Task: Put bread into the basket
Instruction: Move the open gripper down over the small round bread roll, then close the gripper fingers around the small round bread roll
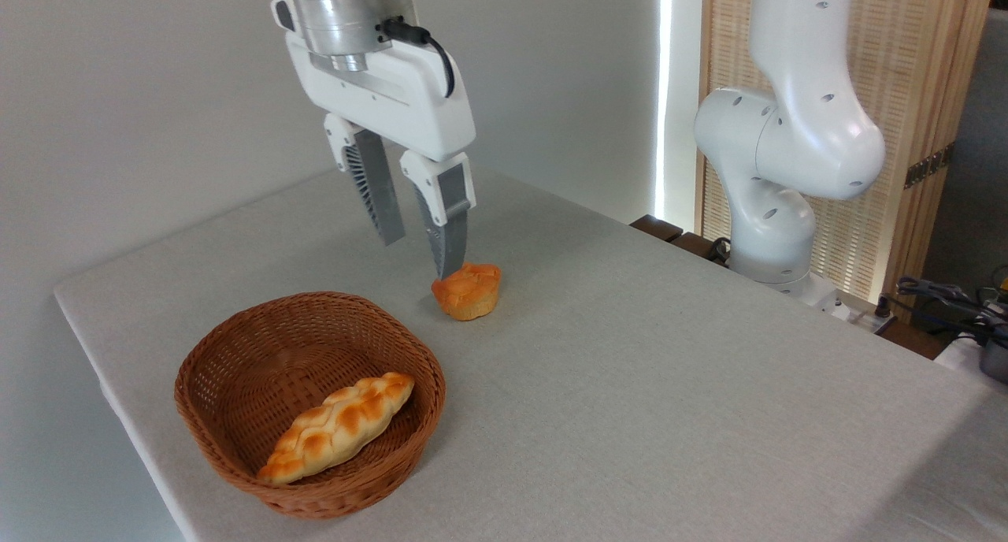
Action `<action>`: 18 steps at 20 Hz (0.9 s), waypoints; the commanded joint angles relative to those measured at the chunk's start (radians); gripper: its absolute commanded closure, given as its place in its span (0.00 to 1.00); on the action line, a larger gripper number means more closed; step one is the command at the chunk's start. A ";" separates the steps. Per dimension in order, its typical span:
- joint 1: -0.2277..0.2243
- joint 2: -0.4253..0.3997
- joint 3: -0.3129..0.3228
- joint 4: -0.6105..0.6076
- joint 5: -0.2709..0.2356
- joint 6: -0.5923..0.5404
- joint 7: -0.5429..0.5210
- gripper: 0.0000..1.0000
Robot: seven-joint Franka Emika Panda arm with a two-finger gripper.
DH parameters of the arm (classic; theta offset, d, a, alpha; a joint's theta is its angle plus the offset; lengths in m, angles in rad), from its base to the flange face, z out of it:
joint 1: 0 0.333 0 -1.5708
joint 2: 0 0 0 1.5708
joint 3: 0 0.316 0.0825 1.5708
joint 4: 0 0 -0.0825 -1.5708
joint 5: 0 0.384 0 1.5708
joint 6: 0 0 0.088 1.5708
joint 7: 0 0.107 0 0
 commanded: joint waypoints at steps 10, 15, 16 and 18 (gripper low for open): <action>-0.283 -0.227 0.002 -0.540 -0.053 0.247 0.041 0.00; -0.320 -0.218 -0.001 -0.635 -0.055 0.365 0.047 0.00; -0.323 -0.213 -0.001 -0.642 -0.055 0.379 0.047 0.00; -0.323 -0.206 -0.005 -0.643 -0.056 0.383 0.047 0.00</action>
